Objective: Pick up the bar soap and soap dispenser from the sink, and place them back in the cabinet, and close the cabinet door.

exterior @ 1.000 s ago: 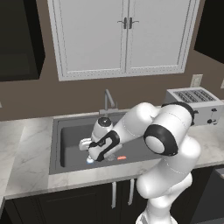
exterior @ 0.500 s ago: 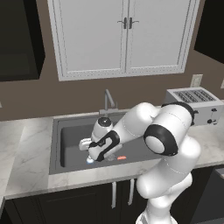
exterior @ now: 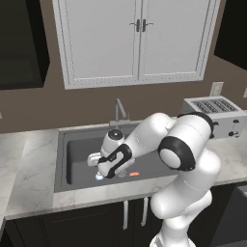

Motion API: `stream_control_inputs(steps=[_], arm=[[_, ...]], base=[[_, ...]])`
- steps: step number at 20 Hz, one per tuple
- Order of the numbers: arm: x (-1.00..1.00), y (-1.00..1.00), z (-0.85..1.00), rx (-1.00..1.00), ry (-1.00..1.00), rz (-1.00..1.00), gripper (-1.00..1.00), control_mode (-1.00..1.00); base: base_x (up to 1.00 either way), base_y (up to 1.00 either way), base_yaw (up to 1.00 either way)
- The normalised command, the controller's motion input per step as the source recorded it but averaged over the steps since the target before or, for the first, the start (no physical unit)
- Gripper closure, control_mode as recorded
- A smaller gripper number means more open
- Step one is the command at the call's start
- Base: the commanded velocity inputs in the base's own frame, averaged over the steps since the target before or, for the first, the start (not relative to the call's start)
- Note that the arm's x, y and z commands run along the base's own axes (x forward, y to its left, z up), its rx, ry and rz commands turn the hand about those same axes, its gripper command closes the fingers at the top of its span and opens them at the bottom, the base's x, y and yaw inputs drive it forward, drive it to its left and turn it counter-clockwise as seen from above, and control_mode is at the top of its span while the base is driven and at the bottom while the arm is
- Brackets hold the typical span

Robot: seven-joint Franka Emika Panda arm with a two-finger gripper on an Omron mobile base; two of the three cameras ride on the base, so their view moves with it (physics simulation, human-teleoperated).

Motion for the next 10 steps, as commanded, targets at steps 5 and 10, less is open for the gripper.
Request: stream_control_inputs(steps=[5,10], arm=[[0.0,0.0,-0.09,0.0,0.0,0.0,-1.0,-1.0],[0.0,0.01,-0.11,0.0,0.0,0.0,-1.0,-1.0]], base=[[0.0,0.0,0.0],[0.0,0.0,0.0]])
